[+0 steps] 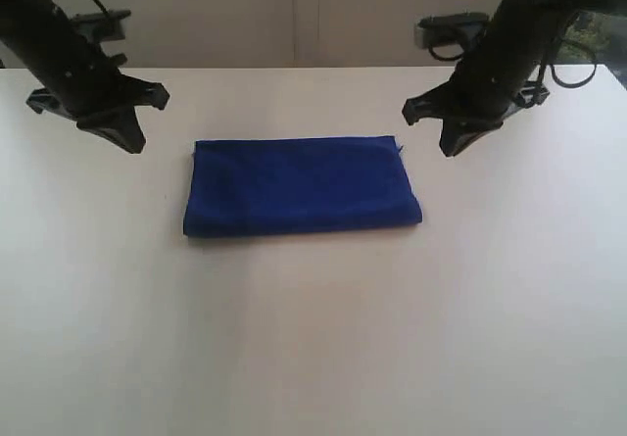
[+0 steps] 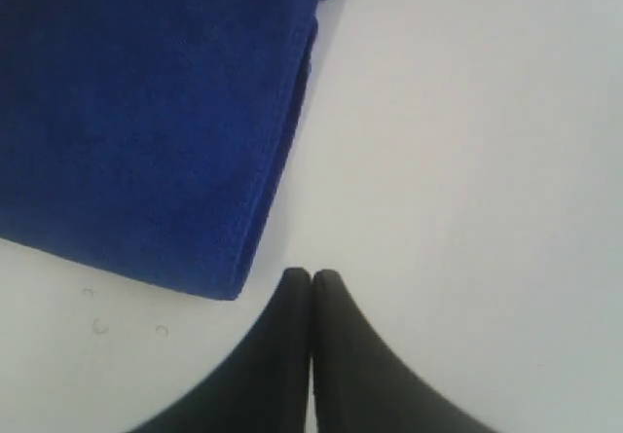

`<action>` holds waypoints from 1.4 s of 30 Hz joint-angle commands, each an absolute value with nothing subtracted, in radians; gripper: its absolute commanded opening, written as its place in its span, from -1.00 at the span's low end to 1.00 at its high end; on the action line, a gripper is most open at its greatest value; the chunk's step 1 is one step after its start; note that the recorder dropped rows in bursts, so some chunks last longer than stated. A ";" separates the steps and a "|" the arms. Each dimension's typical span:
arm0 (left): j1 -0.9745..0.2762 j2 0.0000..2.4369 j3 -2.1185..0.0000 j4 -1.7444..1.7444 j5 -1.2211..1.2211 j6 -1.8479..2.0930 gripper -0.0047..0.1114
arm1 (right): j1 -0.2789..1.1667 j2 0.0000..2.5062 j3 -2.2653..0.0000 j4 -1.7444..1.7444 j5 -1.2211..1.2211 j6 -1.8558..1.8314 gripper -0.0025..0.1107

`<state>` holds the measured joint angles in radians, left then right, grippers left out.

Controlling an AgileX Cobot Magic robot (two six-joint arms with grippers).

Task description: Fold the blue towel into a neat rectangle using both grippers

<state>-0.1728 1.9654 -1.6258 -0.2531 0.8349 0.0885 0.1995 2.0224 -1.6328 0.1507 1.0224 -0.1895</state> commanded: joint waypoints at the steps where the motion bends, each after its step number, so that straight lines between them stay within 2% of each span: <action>1: -0.171 2.016 -1.630 -0.299 0.762 0.079 -0.92 | 0.195 2.039 -1.626 0.138 1.017 -0.173 -0.96; 9: -0.173 2.121 -1.632 -0.412 0.641 0.109 -0.92 | 0.201 2.087 -1.604 0.139 0.978 -0.153 -0.96; 15: -0.173 2.174 -1.680 -0.522 0.651 0.187 -0.92 | 0.232 2.110 -1.561 0.143 0.906 -0.153 -0.96; 34: -0.182 2.233 -1.717 -0.510 0.642 0.187 -0.92 | 0.240 2.148 -1.521 0.138 0.865 -0.131 -0.96; 42: -0.182 2.233 -1.717 -0.507 0.647 0.187 -0.92 | 0.265 2.043 -1.524 0.186 0.864 -0.148 -0.96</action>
